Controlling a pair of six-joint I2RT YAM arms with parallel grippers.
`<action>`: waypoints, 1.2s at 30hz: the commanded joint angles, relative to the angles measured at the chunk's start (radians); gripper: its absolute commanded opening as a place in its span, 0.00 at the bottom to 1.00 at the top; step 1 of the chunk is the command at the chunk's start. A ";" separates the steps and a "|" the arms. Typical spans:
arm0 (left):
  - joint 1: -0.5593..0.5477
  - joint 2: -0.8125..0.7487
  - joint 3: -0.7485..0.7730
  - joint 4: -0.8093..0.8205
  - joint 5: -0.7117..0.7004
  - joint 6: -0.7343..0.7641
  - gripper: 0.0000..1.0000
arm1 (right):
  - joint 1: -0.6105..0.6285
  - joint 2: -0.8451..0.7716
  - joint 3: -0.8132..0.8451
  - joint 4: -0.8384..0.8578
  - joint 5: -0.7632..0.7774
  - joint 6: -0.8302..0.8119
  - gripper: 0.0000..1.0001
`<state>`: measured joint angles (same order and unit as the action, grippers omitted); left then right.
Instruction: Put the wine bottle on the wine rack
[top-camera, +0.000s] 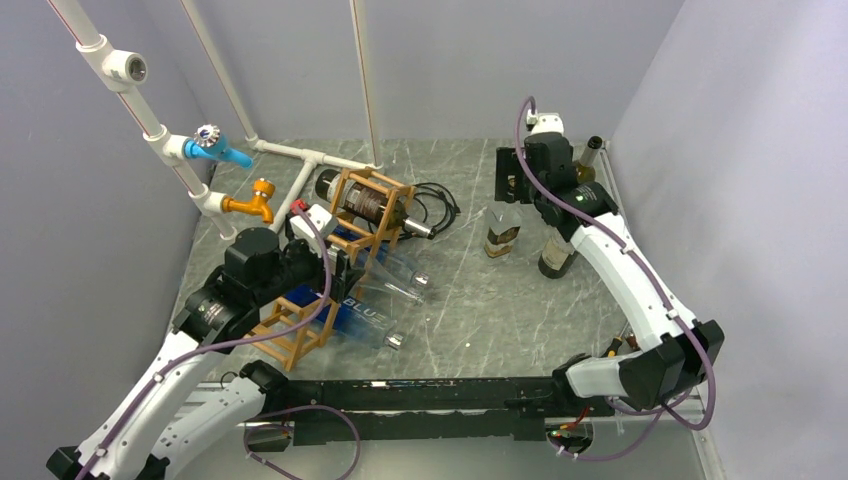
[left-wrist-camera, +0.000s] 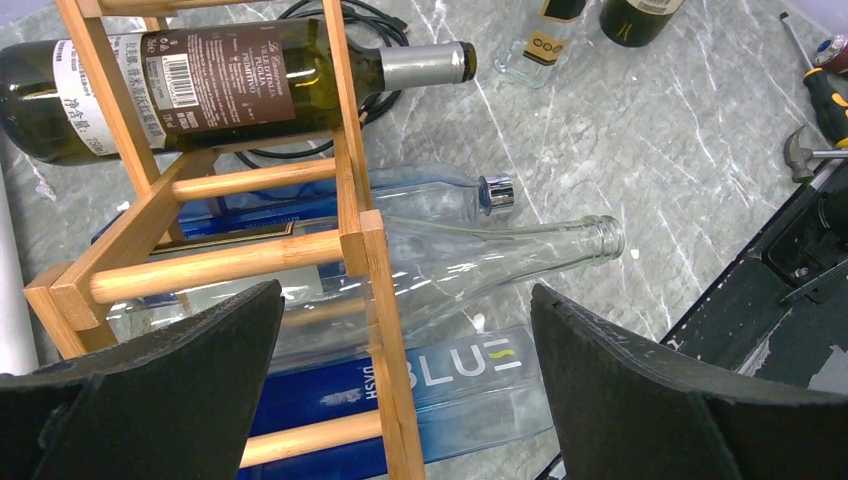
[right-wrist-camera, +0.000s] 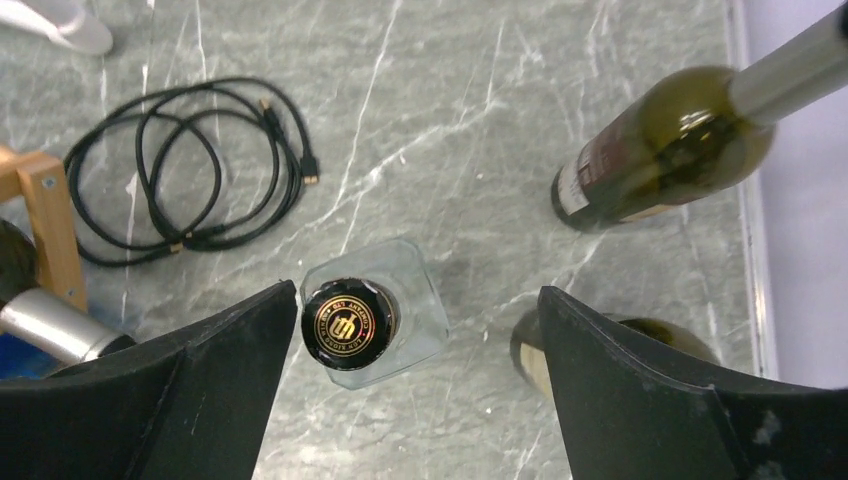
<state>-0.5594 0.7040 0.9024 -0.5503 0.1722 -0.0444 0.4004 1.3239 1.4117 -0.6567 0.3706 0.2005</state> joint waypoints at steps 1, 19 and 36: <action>0.006 -0.024 -0.013 0.048 0.013 -0.004 1.00 | -0.015 0.011 -0.052 0.061 -0.090 0.028 0.89; 0.009 -0.120 -0.051 0.100 -0.035 -0.012 1.00 | -0.015 -0.008 -0.230 0.237 -0.121 -0.006 0.60; 0.015 -0.335 -0.148 0.221 -0.262 -0.017 1.00 | -0.015 -0.197 -0.322 0.323 -0.376 0.033 0.00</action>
<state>-0.5514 0.4061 0.7696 -0.4217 -0.0029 -0.0456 0.3813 1.2404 1.1145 -0.4061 0.1520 0.1642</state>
